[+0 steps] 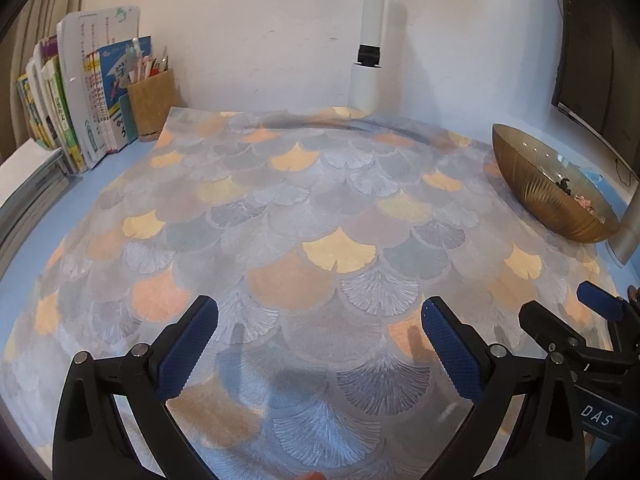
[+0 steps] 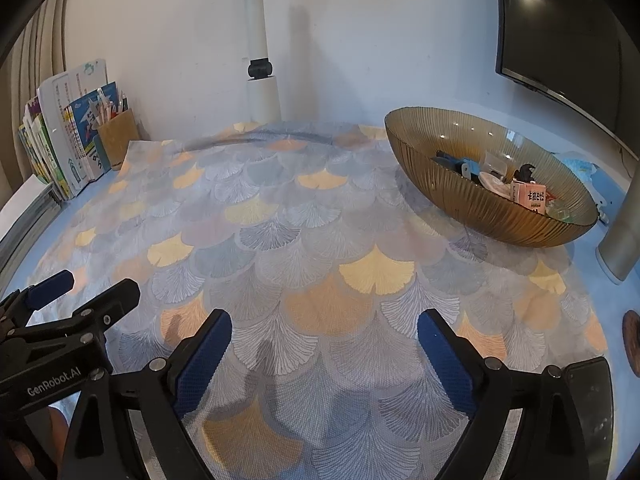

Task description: Organize rigid objects

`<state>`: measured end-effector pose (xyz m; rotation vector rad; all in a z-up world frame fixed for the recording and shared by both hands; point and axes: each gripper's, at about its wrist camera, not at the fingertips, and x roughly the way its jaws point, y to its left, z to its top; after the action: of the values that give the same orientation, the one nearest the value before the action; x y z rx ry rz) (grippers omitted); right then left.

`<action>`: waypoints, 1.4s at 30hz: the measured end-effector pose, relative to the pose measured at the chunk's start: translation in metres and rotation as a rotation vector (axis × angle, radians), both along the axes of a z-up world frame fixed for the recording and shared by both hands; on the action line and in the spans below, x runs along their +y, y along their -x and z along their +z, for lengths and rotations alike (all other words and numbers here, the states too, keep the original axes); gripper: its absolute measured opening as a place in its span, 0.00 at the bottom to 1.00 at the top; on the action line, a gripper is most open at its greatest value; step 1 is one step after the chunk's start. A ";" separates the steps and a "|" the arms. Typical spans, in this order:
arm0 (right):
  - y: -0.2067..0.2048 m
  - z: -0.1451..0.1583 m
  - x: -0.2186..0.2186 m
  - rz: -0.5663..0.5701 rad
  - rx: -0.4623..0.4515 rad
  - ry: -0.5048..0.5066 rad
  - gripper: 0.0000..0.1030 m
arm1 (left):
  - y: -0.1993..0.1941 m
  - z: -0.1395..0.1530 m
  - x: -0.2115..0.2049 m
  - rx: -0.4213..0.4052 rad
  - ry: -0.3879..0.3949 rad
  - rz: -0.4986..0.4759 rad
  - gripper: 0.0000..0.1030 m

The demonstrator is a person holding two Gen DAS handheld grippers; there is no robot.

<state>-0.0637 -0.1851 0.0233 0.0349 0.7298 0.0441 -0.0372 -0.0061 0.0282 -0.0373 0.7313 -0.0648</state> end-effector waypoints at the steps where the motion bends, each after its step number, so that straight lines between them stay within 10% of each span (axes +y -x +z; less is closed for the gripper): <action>1: 0.000 0.000 0.000 0.001 0.001 -0.001 0.91 | 0.000 0.000 0.001 -0.001 0.001 0.003 0.99; 42: -0.008 -0.007 0.001 0.018 0.051 -0.010 0.92 | -0.003 -0.004 -0.004 0.019 -0.008 -0.025 0.99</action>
<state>-0.0562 -0.1839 0.0160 0.0388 0.7811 0.0646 -0.0344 -0.0096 0.0244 -0.0214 0.7514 -0.0861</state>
